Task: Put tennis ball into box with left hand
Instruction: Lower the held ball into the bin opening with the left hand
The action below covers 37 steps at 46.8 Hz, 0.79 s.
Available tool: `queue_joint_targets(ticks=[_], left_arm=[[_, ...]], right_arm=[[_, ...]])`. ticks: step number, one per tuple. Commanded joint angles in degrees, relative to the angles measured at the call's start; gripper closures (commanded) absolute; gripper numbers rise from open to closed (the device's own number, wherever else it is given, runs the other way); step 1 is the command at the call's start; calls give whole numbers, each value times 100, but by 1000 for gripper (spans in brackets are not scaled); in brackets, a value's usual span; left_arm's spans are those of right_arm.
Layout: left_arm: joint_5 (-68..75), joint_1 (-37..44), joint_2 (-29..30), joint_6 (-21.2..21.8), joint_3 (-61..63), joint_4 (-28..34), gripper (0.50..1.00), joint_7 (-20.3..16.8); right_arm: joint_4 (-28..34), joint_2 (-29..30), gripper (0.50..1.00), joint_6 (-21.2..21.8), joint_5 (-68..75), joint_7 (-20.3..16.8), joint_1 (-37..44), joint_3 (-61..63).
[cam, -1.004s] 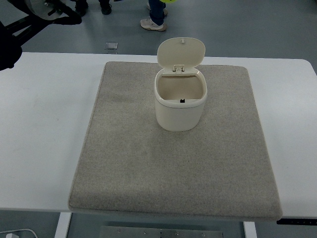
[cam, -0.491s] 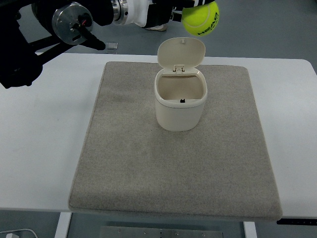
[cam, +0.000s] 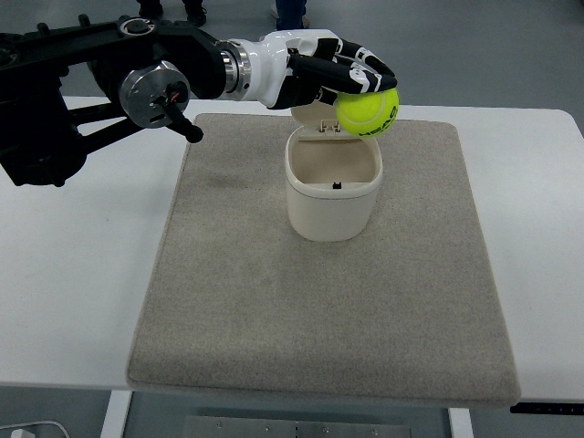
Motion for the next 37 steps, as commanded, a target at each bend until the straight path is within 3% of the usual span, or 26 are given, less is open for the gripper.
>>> queue_joint_targets(ticks=[1,37], left_arm=[[11,21,-37,9,9,-16,1000,10],[11,-14,455,106,501,-368,1000,141]], right_arm=[[0,0,562,0,0,0,0,0],[-8,0,562,0,0,0,0,0]])
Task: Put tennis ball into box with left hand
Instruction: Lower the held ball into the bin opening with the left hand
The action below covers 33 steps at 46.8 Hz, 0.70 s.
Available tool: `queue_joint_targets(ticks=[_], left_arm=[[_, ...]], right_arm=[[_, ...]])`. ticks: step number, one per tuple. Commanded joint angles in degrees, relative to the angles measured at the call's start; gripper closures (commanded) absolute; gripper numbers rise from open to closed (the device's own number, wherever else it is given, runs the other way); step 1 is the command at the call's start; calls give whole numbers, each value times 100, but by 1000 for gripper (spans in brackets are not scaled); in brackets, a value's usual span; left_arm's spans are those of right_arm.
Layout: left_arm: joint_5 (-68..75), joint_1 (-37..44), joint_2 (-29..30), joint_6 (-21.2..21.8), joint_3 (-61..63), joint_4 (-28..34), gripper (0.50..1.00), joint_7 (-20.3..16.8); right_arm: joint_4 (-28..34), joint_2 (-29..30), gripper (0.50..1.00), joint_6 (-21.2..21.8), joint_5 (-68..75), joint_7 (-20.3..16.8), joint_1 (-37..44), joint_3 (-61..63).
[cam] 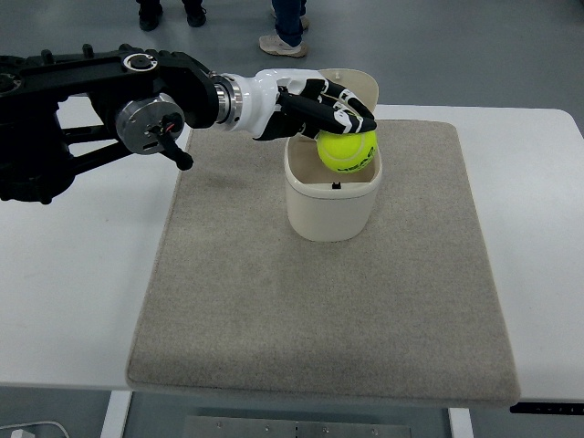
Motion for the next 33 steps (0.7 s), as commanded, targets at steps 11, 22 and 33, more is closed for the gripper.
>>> queue_joint_targets(ticks=[11,22,33], left_arm=[[0,0,66,-1,115,-81,1000,14],[0,0,83,8,185,-90,1000,14],[18,0,83,17,255,-29,1000,14]], right_arm=[[2,0,560,0,0,0,0,0],[2,0,562,0,0,0,0,0],[2,0,562,0,0,0,0,0]])
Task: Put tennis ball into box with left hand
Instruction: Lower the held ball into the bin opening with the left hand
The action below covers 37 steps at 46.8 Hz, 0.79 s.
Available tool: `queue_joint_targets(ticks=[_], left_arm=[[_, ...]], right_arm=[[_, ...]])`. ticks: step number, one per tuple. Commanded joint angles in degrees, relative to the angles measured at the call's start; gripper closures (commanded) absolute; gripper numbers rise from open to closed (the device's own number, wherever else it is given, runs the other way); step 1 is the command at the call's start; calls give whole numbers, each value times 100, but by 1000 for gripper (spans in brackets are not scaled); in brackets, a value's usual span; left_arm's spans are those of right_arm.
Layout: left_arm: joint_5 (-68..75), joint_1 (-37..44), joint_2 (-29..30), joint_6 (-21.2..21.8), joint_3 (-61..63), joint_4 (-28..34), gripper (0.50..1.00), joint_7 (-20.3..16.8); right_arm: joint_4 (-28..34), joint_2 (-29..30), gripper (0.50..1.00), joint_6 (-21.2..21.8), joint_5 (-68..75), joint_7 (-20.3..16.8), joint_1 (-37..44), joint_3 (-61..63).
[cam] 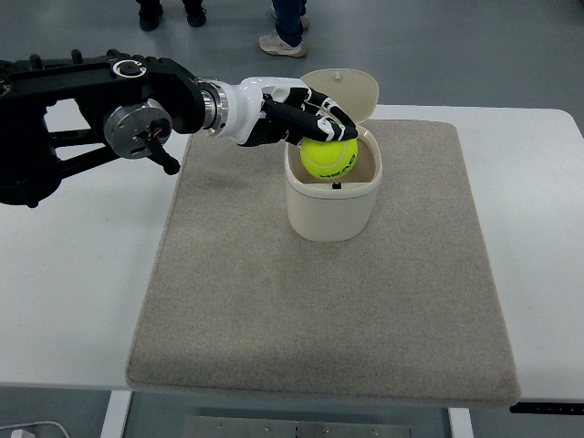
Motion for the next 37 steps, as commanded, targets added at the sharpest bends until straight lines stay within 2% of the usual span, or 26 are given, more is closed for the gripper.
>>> queue_joint_targets(ticks=[1,37], left_arm=[[7,-9,0,8,3,3,1000,0],[7,8,-18,324,117,99,1000,-9]], right_arm=[[0,0,562,0,0,0,0,0],[0,0,562,0,0,0,0,0]])
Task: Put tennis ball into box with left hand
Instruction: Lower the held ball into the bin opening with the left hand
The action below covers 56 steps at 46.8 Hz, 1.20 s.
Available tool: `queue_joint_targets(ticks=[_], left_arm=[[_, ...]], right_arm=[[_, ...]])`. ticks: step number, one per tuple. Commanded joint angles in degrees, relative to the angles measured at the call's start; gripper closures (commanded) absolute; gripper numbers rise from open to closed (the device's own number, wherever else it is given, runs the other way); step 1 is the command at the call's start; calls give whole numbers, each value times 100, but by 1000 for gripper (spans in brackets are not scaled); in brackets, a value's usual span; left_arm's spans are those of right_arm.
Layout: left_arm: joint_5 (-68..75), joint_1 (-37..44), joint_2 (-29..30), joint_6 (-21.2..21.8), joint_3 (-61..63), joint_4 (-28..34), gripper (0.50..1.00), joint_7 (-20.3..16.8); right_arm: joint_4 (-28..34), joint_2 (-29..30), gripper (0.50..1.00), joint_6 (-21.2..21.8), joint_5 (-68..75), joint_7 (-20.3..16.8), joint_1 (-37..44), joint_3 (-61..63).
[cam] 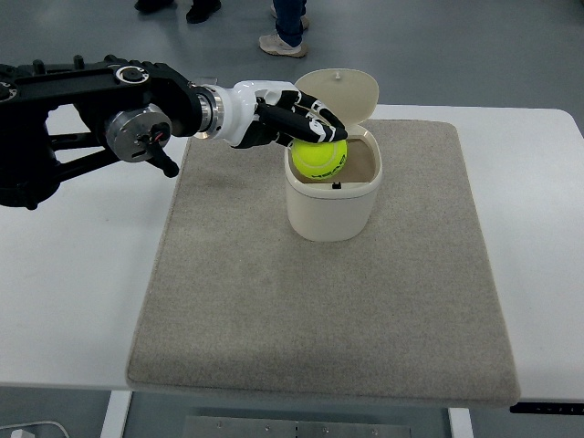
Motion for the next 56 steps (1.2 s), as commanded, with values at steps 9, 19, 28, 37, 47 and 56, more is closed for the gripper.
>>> queue_joint_targets(ticks=[9,19,28,37,47,56], left_arm=[[0,11,-53,146,-7,35,1000,-13],[0,2,-54,199,-7,52,1000,-22],[-9,2,-71,331,-42,61,1000,-83],[-9,11,-80,498,-51,52,1000,-75],[-9,20,-80,498,-42,43,1000,-75],[-18,46,-159,533,-51,52,1000,-110]], right_arm=[[-7,0,562,0,0,0,0,0],[2,0,562,0,0,0,0,0],[2,0,562,0,0,0,0,0],[2,0,562,0,0,0,0,0],[2,0,562,0,0,0,0,0],[2,0,562,0,0,0,0,0]])
